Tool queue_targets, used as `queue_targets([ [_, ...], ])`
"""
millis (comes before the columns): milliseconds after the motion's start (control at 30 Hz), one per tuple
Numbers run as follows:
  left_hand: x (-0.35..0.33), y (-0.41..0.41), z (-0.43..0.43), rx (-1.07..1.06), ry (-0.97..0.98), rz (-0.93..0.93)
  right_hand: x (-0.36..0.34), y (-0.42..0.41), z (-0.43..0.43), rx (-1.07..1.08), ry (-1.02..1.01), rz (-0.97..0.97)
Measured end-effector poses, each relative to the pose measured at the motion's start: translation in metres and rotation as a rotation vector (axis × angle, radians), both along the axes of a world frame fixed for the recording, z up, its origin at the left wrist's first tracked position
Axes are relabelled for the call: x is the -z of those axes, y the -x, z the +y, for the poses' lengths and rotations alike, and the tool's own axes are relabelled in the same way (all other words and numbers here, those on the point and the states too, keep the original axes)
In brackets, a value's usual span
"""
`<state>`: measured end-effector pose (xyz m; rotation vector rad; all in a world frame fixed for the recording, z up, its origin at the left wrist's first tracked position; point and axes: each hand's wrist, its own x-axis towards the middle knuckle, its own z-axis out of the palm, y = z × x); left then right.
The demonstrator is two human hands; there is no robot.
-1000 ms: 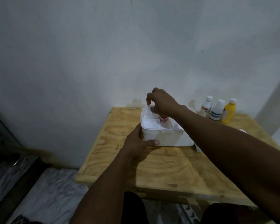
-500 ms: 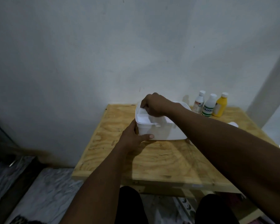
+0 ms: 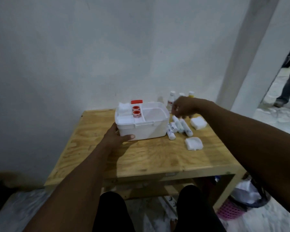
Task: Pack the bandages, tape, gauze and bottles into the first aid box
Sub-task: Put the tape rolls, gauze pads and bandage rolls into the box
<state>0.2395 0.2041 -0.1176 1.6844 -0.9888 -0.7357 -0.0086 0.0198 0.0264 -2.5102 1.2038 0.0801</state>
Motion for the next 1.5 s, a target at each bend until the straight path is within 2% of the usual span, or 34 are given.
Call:
queue_targets([
  [33,0.000,0.001,-0.001,-0.003,-0.003,0.000,0.005,0.014,-0.004,0.036,-0.045,0.081],
  [133,-0.002,0.004,0.001,-0.004,0.002,0.002,0.019,0.044,-0.005,0.093,-0.110,0.143],
  [233,-0.002,0.006,0.002,-0.002,0.014,0.015,0.032,0.057,0.004,0.113,-0.197,0.291],
  [467,-0.003,0.006,0.003,0.005,0.025,0.032,0.058,0.050,0.010,0.082,-0.022,0.467],
  [667,-0.003,0.007,0.004,0.001,0.025,0.020,0.055,0.040,0.010,0.075,-0.032,0.521],
  [733,-0.003,0.006,0.004,-0.006,0.025,0.021,0.045,0.038,0.005,0.059,-0.151,0.447],
  [867,-0.005,0.009,0.006,0.004,0.019,-0.010,-0.015,0.015,0.003,0.010,-0.381,0.124],
  [967,-0.006,0.010,0.008,-0.001,0.019,0.003,-0.055,-0.026,0.020,-0.114,-0.271,-0.120],
  [1067,-0.004,0.012,0.009,0.009,0.023,0.073,-0.055,-0.081,0.047,-0.262,-0.120,-0.270],
  [1233,-0.003,0.014,0.008,-0.004,0.033,0.052,-0.004,-0.137,0.066,-0.338,0.001,-0.287],
  [1333,-0.003,0.014,0.007,-0.014,0.022,0.024,0.017,-0.144,0.067,-0.337,0.037,-0.262],
  [1500,0.000,0.009,0.004,-0.026,0.019,0.015,0.029,-0.141,0.071,-0.397,0.254,-0.271],
])
